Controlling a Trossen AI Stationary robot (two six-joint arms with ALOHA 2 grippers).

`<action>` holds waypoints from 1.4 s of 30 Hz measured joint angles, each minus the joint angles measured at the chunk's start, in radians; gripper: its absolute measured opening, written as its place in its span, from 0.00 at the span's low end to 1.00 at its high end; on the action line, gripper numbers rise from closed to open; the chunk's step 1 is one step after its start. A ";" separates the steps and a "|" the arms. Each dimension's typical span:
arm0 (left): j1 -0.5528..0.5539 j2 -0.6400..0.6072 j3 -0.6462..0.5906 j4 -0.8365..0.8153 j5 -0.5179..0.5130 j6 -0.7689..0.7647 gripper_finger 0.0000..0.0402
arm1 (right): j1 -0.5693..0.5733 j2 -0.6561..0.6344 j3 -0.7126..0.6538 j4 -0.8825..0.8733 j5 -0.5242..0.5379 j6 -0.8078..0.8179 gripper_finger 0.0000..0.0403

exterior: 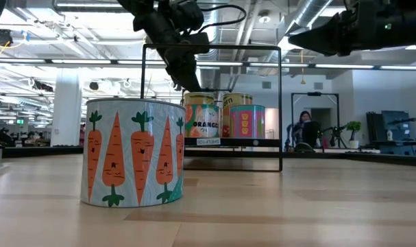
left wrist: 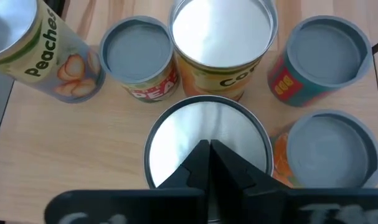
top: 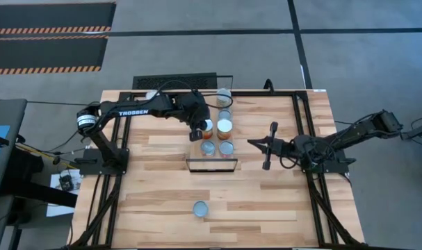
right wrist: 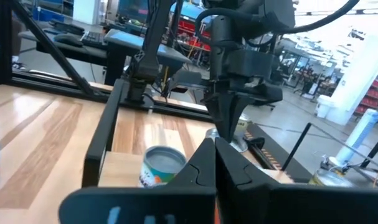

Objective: Pick and place cans onto a shelf
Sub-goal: Adjust the canned corn on the shelf, then put the canned carrots on the shelf

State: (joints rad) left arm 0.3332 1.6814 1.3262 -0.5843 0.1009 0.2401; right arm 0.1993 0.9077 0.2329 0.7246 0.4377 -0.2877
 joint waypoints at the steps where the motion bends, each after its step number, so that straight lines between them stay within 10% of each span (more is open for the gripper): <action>1: 0.000 0.001 0.007 -0.009 -0.001 0.000 0.00 | 0.000 0.000 0.000 0.006 0.000 -0.005 0.02; 12: -0.013 -0.037 0.080 -0.022 -0.024 0.001 0.00 | -0.051 0.001 0.000 0.060 -0.008 -0.055 0.02; 19: -0.101 -0.195 0.004 0.115 -0.037 -0.018 0.00 | -0.196 0.002 -0.087 0.180 -0.268 0.026 0.01; 29: -0.412 -0.390 -0.222 0.147 -0.259 -0.178 0.00 | -0.342 0.002 -0.165 0.244 -0.362 0.123 0.01; 42: -0.847 -0.320 -0.285 0.159 -0.475 -0.409 0.00 | -0.312 0.002 -0.165 0.251 -0.367 0.157 0.01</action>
State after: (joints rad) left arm -0.5139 1.3610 1.0412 -0.4253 -0.3743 -0.1686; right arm -0.1127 0.9100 0.0677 0.9752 0.0711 -0.1306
